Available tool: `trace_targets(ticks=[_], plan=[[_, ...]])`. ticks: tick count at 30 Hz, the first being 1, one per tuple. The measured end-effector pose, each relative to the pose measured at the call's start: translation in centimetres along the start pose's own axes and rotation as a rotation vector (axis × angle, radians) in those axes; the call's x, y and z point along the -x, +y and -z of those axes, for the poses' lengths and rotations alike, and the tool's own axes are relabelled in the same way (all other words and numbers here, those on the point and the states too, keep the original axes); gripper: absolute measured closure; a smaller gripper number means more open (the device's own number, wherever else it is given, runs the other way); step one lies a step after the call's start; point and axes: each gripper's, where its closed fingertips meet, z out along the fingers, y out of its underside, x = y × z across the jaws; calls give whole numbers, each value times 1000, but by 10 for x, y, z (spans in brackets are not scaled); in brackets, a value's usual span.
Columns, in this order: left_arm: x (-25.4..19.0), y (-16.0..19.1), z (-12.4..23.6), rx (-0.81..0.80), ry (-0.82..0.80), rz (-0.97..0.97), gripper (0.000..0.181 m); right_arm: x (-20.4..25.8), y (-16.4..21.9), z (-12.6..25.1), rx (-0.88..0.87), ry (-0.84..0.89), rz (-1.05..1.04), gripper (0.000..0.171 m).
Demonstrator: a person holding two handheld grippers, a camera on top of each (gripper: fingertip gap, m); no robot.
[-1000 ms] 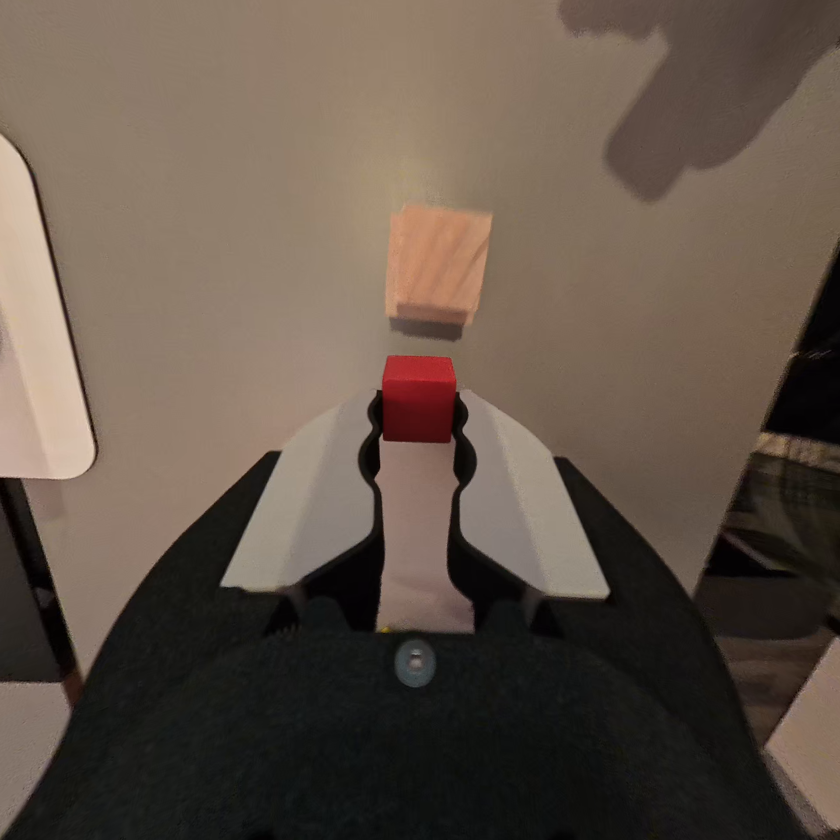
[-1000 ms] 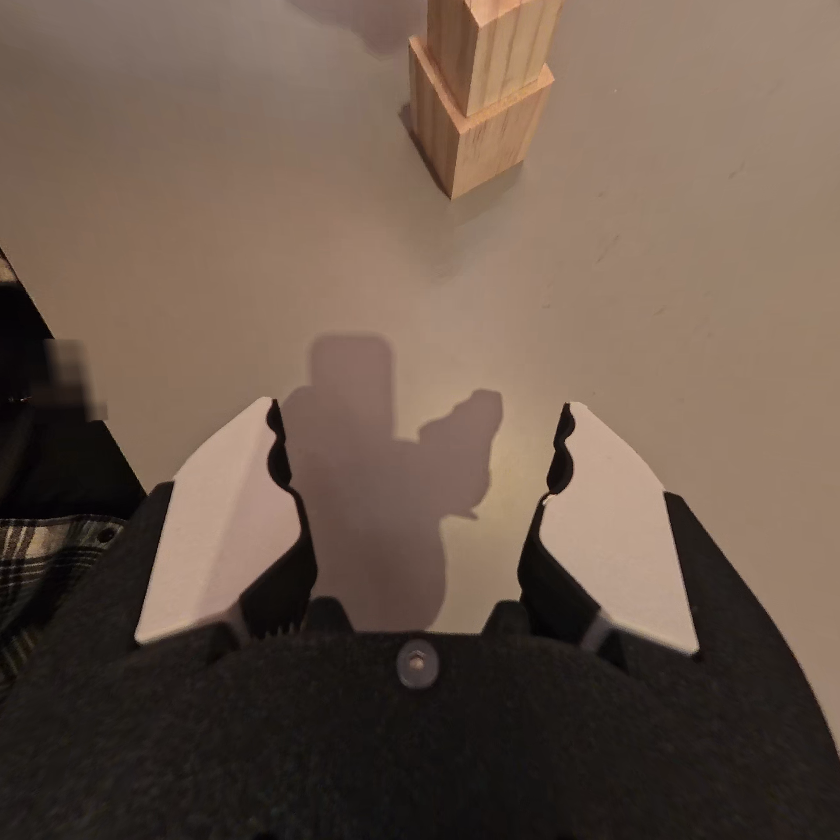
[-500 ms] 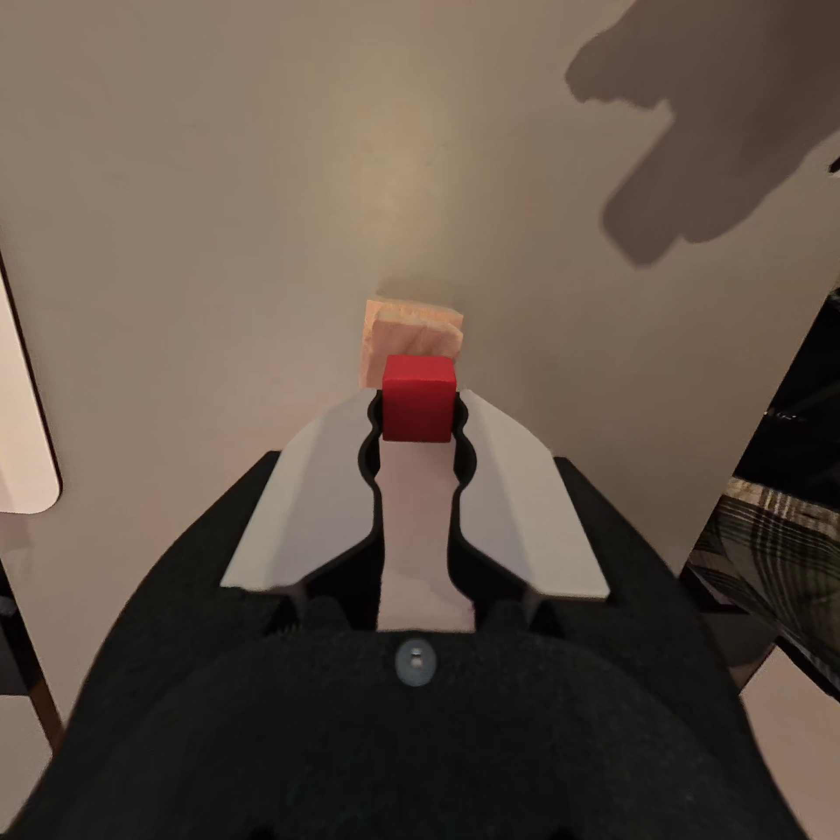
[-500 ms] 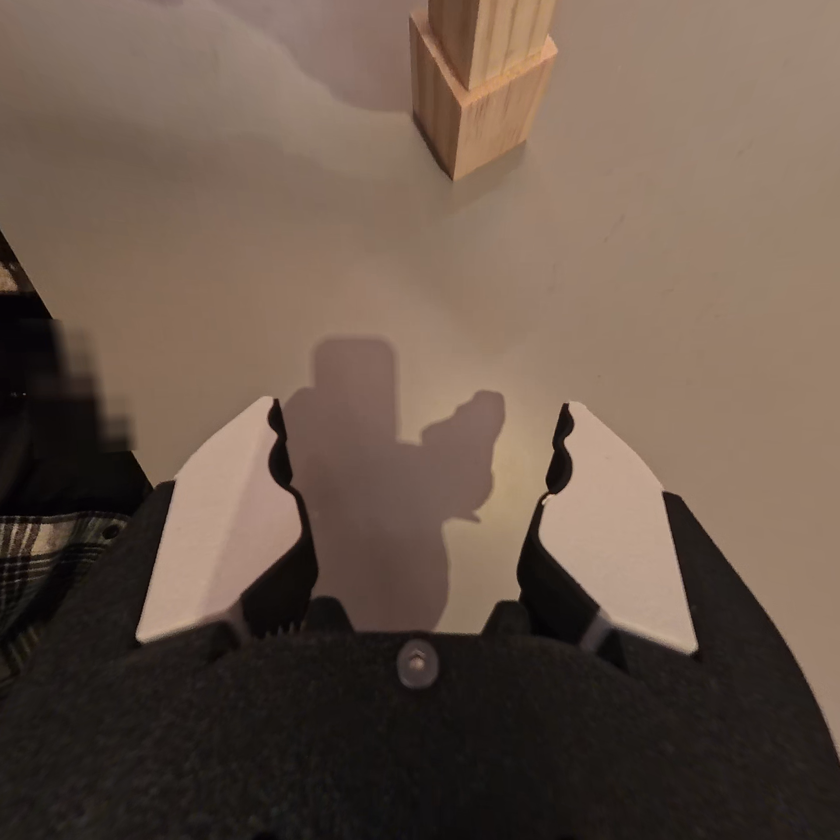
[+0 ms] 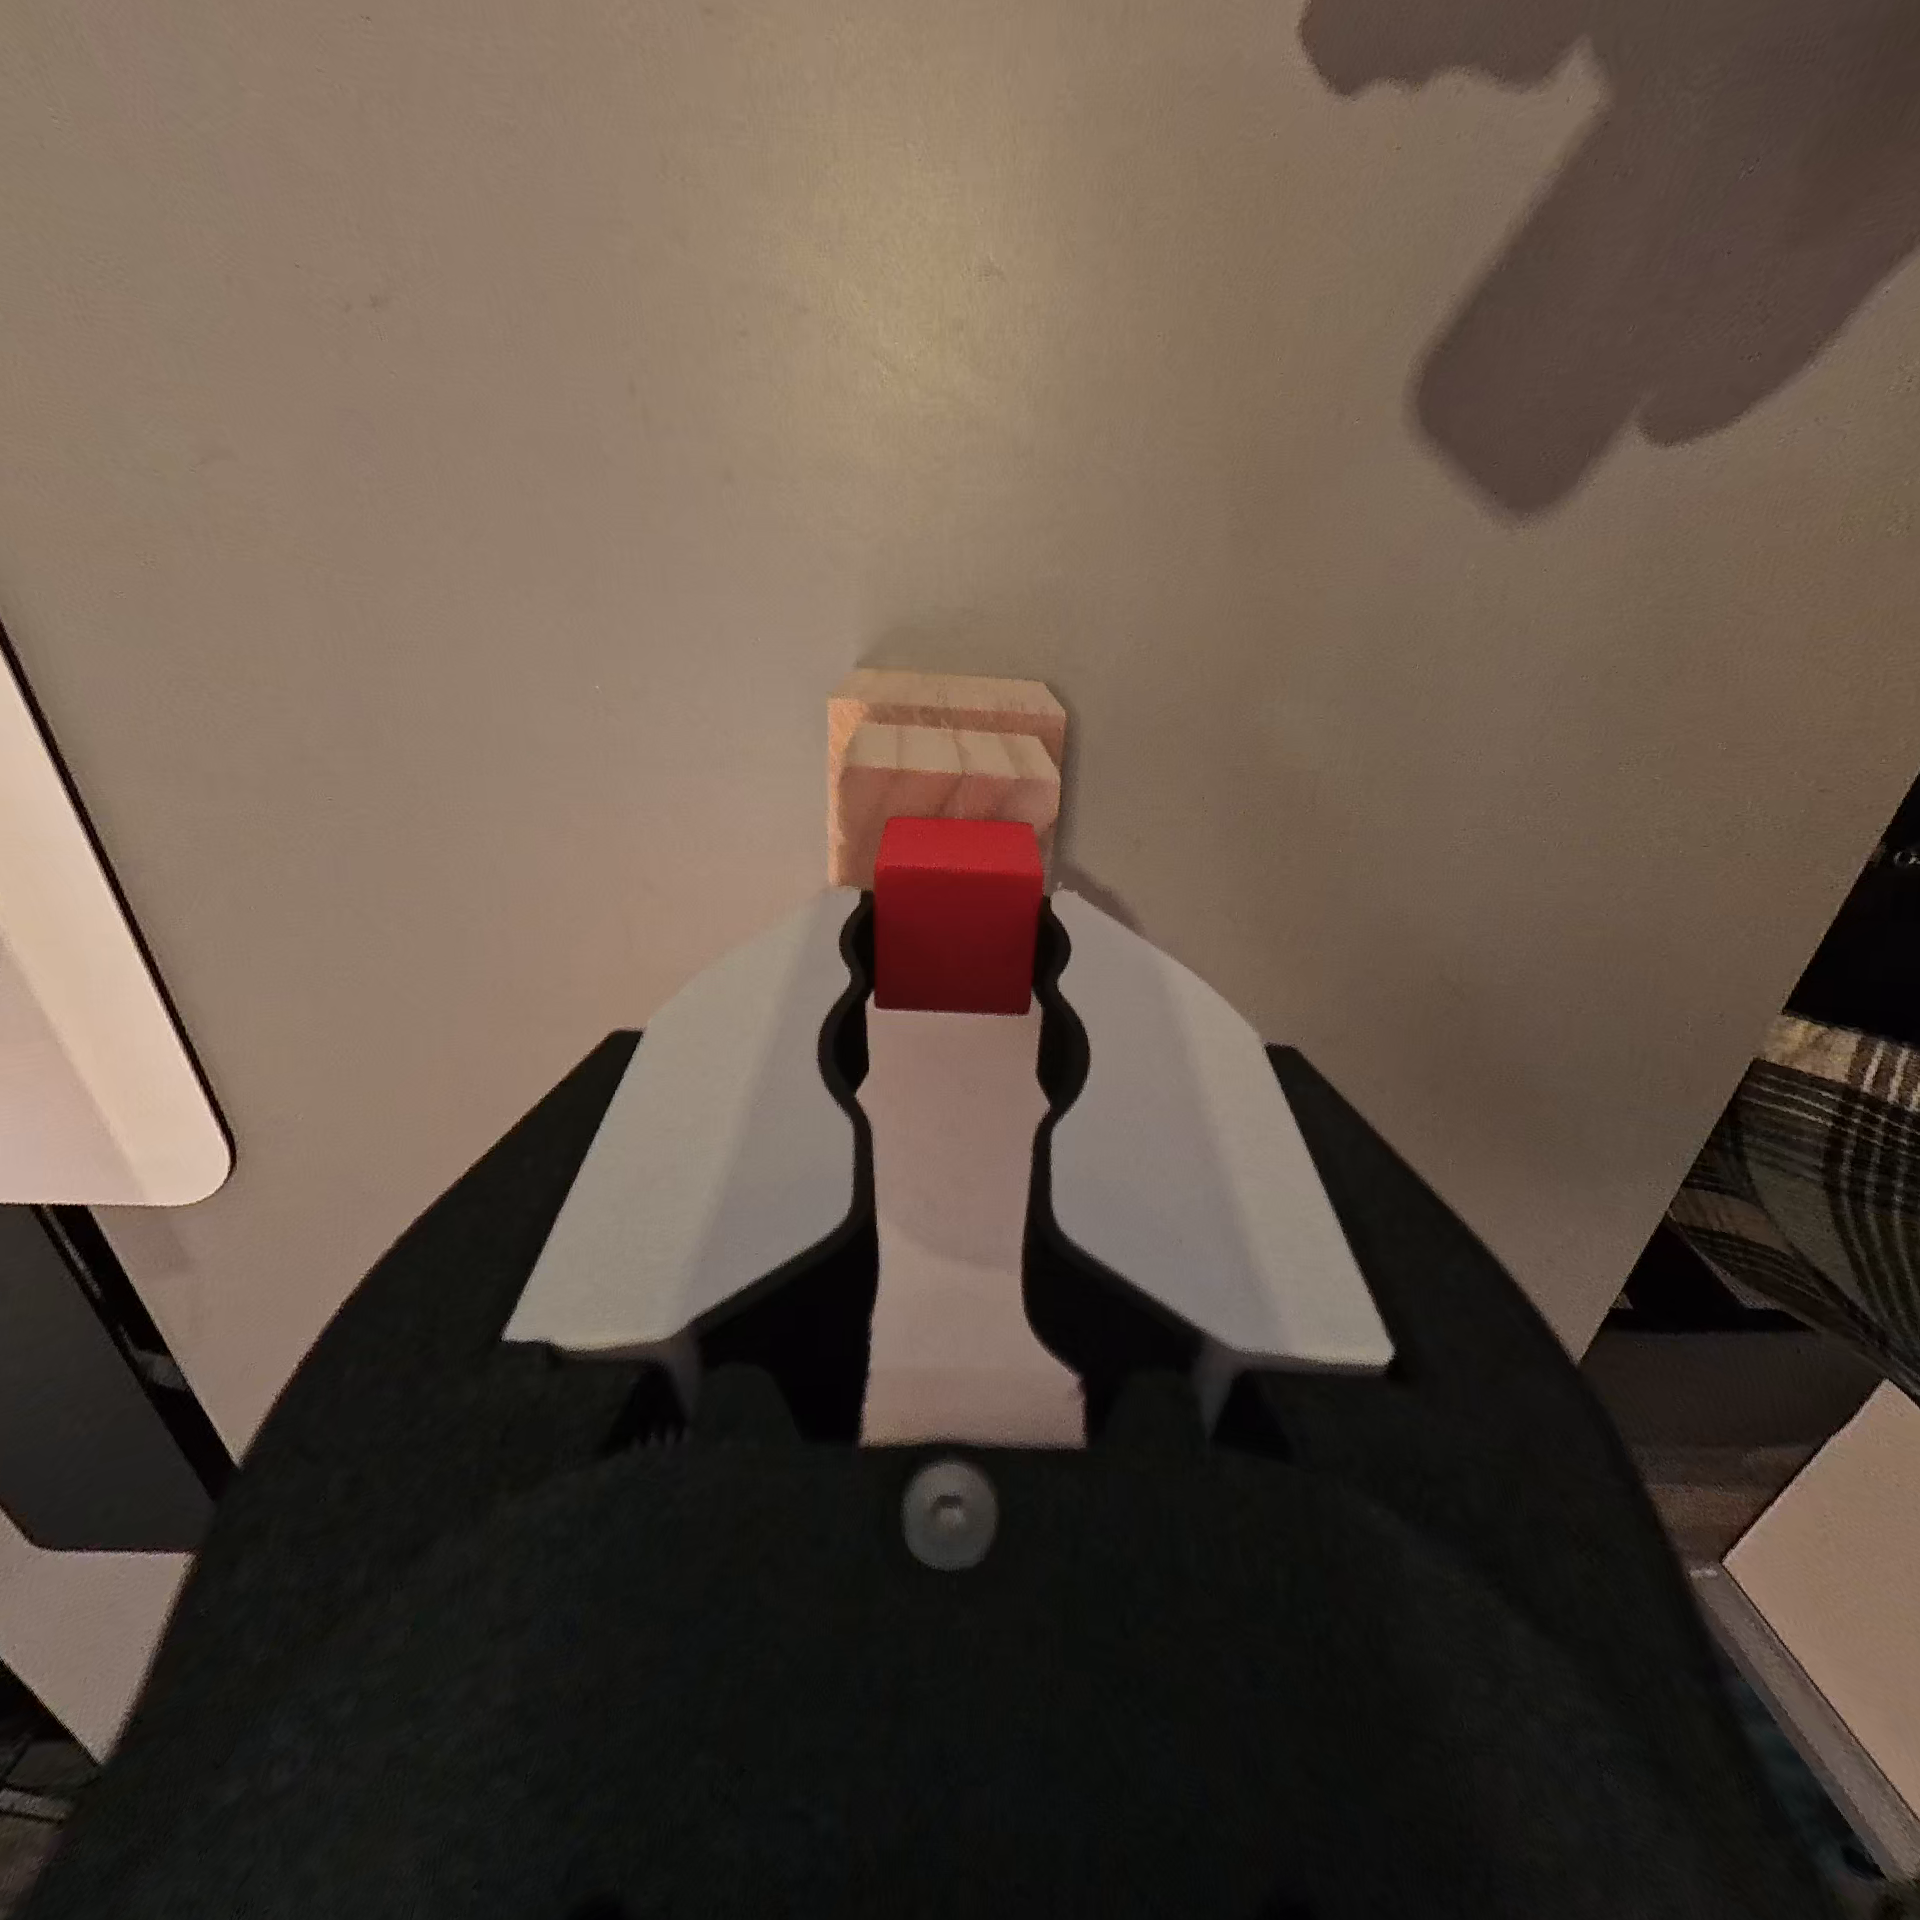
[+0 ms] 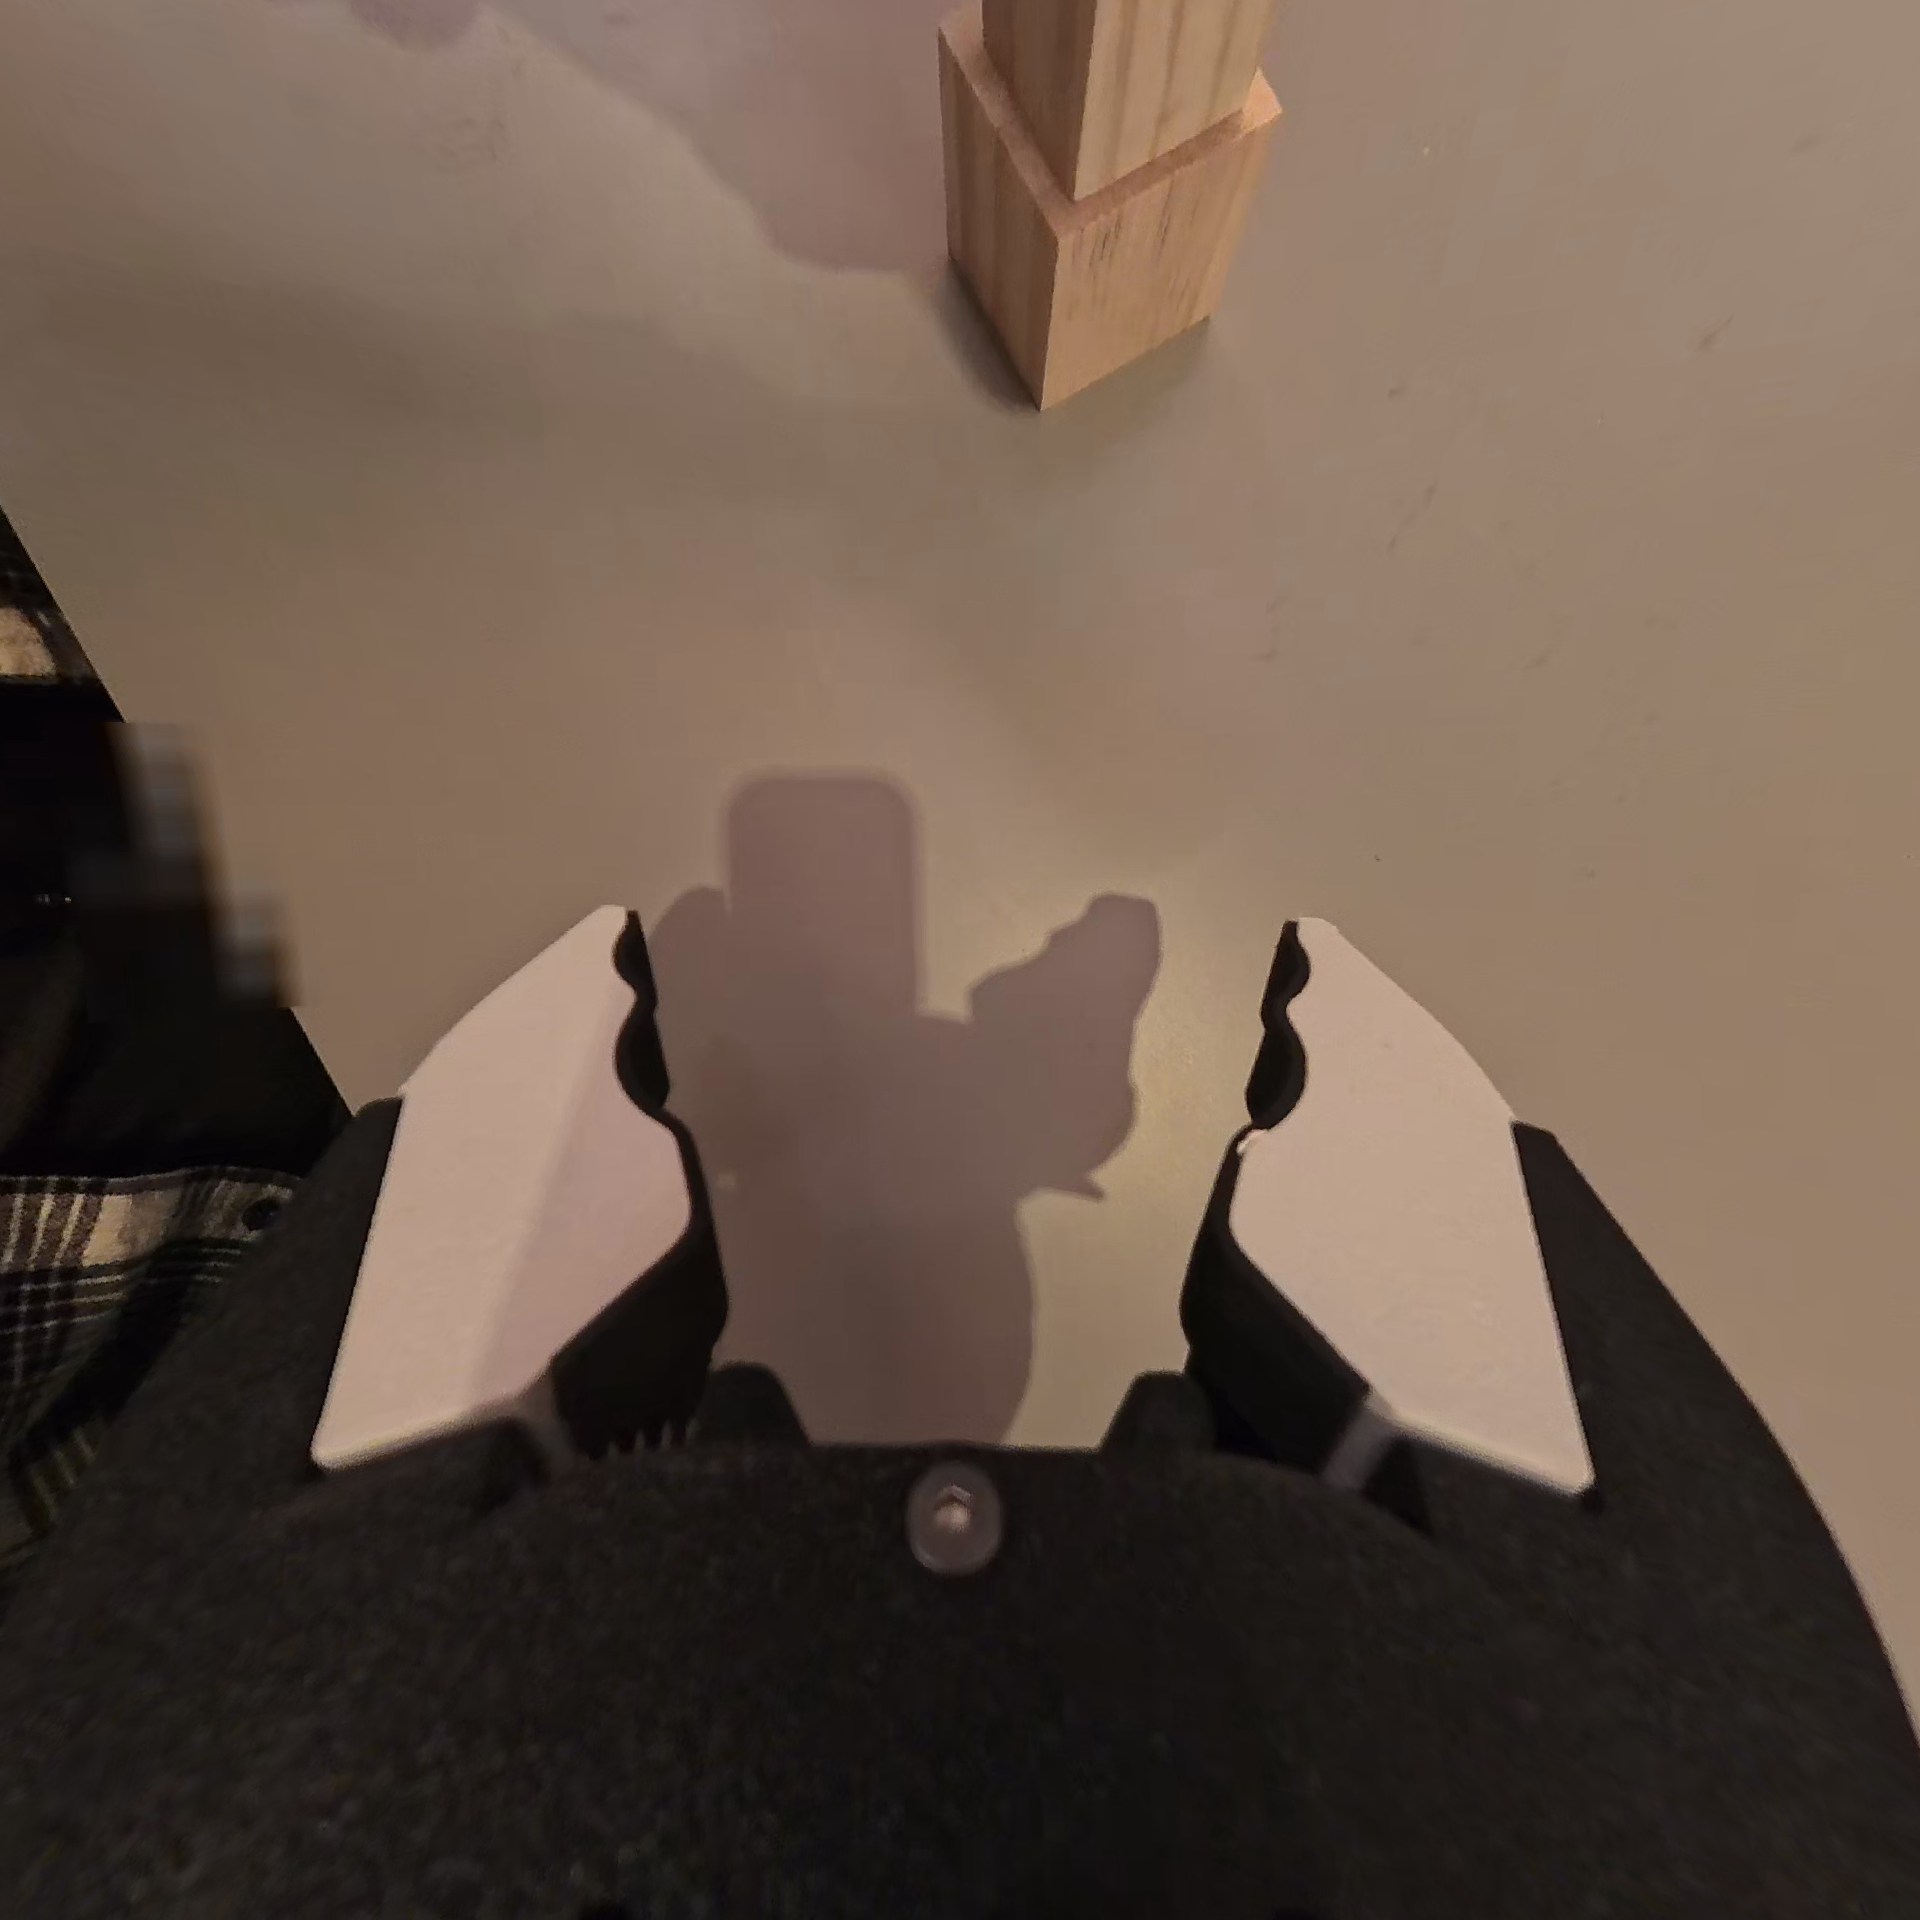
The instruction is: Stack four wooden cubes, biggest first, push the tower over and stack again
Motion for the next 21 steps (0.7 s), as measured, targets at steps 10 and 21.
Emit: trace_targets(ticks=[10, 21], plan=[[0, 0, -1, 6, 21, -16, 153, -1, 1, 0, 2, 0, -3, 61], [5, 2, 6, -25, -10, -24, 118, -1, 0, 0, -2, 0, -3, 59]])
